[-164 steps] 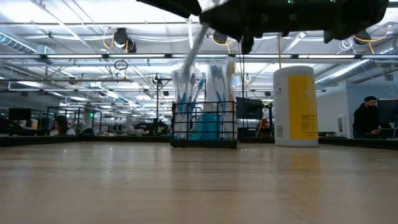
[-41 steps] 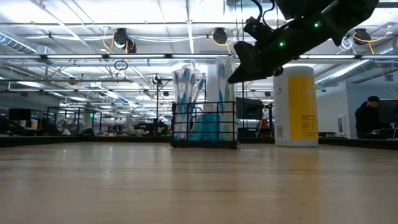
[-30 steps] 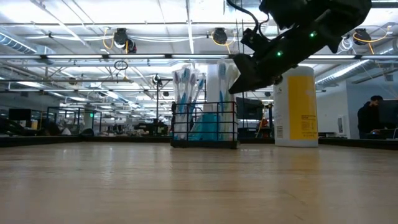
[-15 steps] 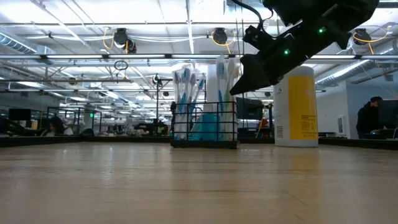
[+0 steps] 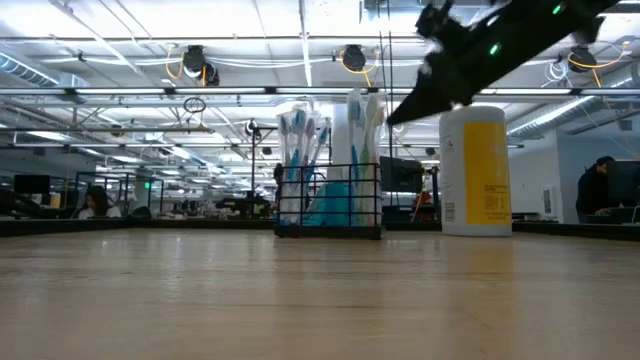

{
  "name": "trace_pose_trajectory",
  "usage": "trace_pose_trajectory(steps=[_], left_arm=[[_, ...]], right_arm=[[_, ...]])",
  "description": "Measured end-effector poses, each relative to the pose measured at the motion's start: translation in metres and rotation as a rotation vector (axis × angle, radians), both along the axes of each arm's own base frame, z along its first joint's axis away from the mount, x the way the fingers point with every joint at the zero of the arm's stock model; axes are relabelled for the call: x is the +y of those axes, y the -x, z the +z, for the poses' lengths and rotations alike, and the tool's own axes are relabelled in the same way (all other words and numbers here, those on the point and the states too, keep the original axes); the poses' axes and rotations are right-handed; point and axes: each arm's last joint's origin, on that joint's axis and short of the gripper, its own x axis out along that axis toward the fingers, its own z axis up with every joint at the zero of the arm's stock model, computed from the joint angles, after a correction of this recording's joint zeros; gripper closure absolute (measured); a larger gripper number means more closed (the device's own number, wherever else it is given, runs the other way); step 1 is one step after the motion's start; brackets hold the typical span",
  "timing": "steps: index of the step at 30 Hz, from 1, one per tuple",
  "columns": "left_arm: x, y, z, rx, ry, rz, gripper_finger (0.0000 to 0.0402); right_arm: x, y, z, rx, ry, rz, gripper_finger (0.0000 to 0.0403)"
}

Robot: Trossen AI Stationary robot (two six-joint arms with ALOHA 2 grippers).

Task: Pick & Place toothbrushing station
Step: Return to Home Position

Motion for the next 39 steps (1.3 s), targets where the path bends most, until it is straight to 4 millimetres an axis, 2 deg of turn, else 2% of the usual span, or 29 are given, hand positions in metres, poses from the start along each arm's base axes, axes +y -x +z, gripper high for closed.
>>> trace_pose_trajectory(steps=[7,9,12,14,18,21,28,32,36,39], left_arm=[[0.008,0.035,0.012,-0.029,-0.034,-0.058,0.0350],[0.008,0.044,0.010,-0.031,-0.029,-0.100,0.0350],[0.007,0.056,-0.005,-0.032,-0.023,-0.149,0.0350],[0.008,0.064,-0.019,-0.039,-0.009,-0.175,0.0350],[0.009,0.076,-0.045,-0.126,0.056,-0.219,0.0350],[0.011,0.080,-0.062,-0.189,0.103,-0.252,0.0350],[0.006,0.070,-0.106,-0.294,0.256,-0.360,0.0350],[-0.002,0.055,-0.124,-0.316,0.284,-0.644,0.0350],[0.003,0.045,-0.131,-0.347,0.158,-1.005,0.0350],[0.015,0.043,-0.130,-0.348,0.128,-1.073,0.0350]], right_arm=[[0.023,0.040,0.049,-0.166,-0.059,0.124,0.0296],[0.028,0.053,0.060,-0.201,-0.074,0.164,0.0299],[0.033,0.070,0.069,-0.236,-0.092,0.220,0.0304],[0.037,0.080,0.066,-0.237,-0.093,0.261,0.0306],[0.044,0.096,0.041,-0.171,-0.051,0.400,0.0309],[0.043,0.106,0.030,-0.224,-0.027,0.432,0.0310],[0.031,0.125,0.022,-0.432,-0.034,0.436,0.0310],[0.025,0.134,0.017,-0.525,-0.062,0.428,0.0310],[0.022,0.140,0.005,-0.522,-0.021,0.460,0.0310],[0.023,0.144,-0.007,-0.500,-0.010,0.550,0.0310]])
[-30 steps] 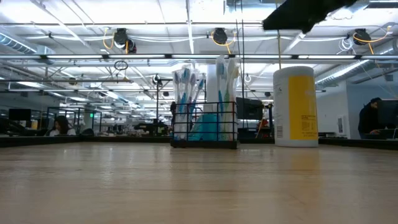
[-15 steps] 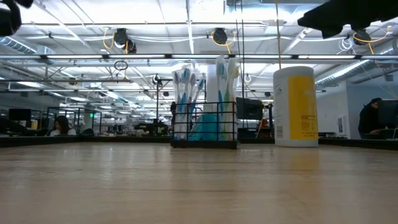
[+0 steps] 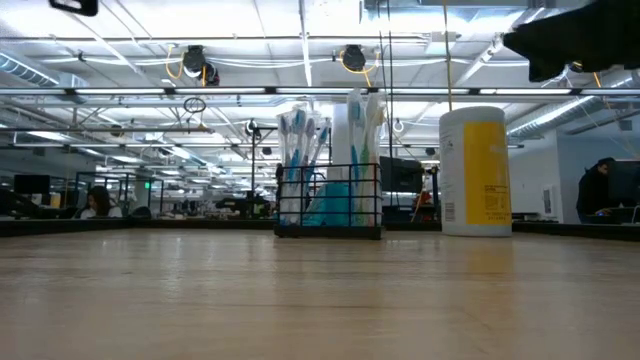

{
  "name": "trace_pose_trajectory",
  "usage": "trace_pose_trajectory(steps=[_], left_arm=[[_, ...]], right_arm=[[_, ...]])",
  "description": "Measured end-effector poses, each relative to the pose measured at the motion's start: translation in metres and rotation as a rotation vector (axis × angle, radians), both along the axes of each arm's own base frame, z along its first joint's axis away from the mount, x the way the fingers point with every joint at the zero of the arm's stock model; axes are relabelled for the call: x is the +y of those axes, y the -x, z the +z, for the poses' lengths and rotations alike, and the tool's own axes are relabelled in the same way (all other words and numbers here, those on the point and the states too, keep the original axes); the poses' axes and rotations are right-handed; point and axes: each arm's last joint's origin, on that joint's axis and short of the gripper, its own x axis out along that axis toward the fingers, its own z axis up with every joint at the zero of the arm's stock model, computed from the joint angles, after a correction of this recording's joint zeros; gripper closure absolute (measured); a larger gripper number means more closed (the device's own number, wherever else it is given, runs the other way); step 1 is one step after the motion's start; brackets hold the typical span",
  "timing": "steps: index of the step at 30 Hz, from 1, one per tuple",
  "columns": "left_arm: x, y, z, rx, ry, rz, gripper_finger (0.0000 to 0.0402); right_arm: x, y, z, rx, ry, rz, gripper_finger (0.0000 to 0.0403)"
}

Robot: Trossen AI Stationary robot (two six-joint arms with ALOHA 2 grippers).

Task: Pick & Place toothbrushing station
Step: Return to Home Position

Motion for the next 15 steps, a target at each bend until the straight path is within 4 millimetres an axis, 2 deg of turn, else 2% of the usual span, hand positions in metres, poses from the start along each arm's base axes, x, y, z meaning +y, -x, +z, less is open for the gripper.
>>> trace_pose_trajectory(steps=[10,15], left_arm=[[0.042,0.003,0.001,0.085,0.004,0.161,0.0350],[0.050,0.006,-0.004,-0.029,-0.002,0.087,0.0350]], right_arm=[[-0.007,0.014,-0.014,-0.043,0.017,0.035,0.0310],[-0.011,0.019,-0.018,-0.073,0.021,0.016,0.0310]])
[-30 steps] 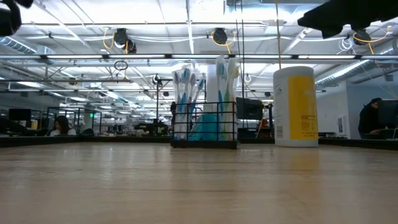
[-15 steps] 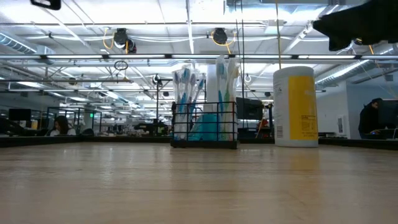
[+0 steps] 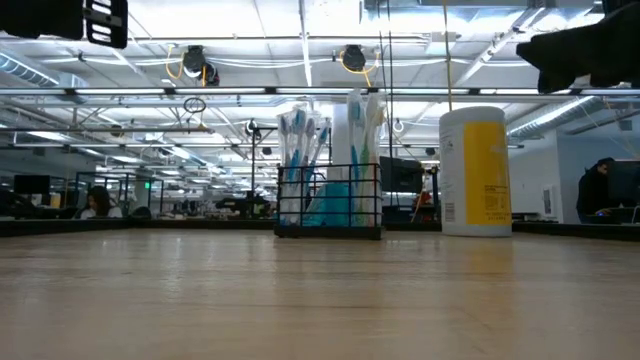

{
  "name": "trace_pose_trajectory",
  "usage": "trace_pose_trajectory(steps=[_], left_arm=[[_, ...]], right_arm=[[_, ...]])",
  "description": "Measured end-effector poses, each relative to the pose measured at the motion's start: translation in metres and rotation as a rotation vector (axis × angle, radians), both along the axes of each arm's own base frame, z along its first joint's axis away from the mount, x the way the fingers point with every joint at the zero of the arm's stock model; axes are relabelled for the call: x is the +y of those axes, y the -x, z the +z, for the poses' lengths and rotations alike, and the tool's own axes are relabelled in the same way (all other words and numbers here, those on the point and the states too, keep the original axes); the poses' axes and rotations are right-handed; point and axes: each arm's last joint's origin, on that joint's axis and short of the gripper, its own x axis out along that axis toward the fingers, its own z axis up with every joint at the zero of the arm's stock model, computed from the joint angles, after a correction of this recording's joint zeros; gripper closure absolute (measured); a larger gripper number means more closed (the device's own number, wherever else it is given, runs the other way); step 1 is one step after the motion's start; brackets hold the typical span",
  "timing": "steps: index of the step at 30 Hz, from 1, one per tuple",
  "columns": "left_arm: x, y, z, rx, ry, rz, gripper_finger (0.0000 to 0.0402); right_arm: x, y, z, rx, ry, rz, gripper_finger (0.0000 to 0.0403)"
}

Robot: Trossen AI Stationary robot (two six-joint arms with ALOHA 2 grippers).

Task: Pick & Place toothbrushing station
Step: Return to Home Position

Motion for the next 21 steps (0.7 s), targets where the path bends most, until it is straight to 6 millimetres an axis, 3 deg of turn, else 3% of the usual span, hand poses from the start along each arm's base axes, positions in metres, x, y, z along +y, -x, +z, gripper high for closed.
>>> trace_pose_trajectory(steps=[4,10,21], left_arm=[[0.007,0.000,-0.017,-0.125,-0.009,-0.065,0.0350],[0.030,-0.001,-0.047,-0.075,0.065,0.134,0.0350],[0.054,0.001,-0.051,-0.070,0.239,0.313,0.0350]], right_arm=[[-0.002,0.003,0.003,-0.033,-0.020,-0.001,0.0310],[-0.002,0.004,-0.001,-0.001,-0.003,-0.001,0.0310],[-0.003,0.005,0.000,-0.011,-0.006,-0.002,0.0310]])
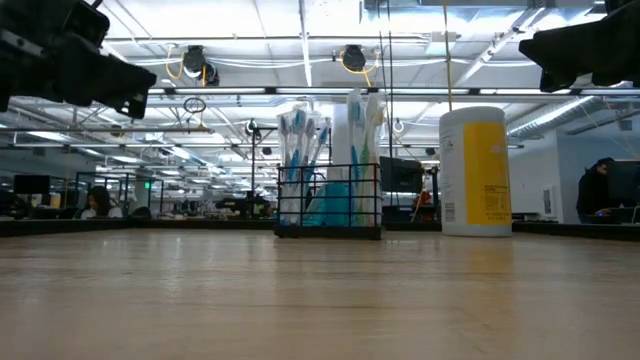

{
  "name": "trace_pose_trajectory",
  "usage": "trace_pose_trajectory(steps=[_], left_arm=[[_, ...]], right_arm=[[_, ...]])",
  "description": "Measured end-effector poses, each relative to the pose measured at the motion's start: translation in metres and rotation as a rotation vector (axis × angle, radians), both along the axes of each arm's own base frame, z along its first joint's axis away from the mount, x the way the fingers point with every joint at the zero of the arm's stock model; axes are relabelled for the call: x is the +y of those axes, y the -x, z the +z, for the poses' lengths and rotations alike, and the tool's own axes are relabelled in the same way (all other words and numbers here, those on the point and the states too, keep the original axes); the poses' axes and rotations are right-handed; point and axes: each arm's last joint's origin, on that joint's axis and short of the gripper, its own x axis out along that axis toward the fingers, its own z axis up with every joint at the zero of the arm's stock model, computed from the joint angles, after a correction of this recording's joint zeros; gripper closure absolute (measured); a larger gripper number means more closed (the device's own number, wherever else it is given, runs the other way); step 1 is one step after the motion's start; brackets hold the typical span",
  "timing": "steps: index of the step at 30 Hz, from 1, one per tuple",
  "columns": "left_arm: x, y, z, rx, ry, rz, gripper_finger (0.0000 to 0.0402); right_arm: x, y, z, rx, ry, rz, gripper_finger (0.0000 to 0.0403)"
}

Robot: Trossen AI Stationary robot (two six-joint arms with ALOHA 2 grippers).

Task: Pick & Place toothbrushing station
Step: Return to Home Position

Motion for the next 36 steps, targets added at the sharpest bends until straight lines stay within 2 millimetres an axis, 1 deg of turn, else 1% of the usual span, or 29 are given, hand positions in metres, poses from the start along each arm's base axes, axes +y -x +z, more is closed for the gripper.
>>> trace_pose_trajectory(steps=[3,6,10,15,19,25,30,34,36], left_arm=[[0.001,0.000,0.001,0.005,0.073,0.023,0.0350],[0.002,0.000,-0.002,0.048,0.129,0.061,0.0350],[0.004,0.000,-0.010,0.123,0.140,0.115,0.0350],[0.008,0.001,-0.012,0.147,0.162,0.209,0.0350],[0.011,0.006,-0.010,0.129,0.161,0.216,0.0350],[0.011,0.016,0.002,-0.006,0.124,0.123,0.0350],[0.013,0.023,0.000,0.002,0.124,0.142,0.0350],[0.014,0.029,0.001,-0.020,0.118,0.153,0.0350],[0.014,0.031,0.001,-0.031,0.105,0.141,0.0350]], right_arm=[[0.000,0.000,0.000,0.000,0.002,0.000,0.0310],[0.000,0.000,0.000,0.000,0.003,0.001,0.0310],[0.000,0.000,0.000,0.000,0.003,0.003,0.0310],[0.000,0.000,0.000,0.003,-0.044,0.010,0.0310],[0.000,0.000,-0.003,0.027,-0.057,0.013,0.0310],[0.000,-0.001,-0.005,0.051,-0.085,0.017,0.0310],[0.001,-0.001,-0.005,0.054,-0.083,0.016,0.0310],[0.001,-0.001,-0.005,0.057,-0.172,0.027,0.0310],[0.001,-0.001,-0.005,0.059,-0.184,0.041,0.0310]])
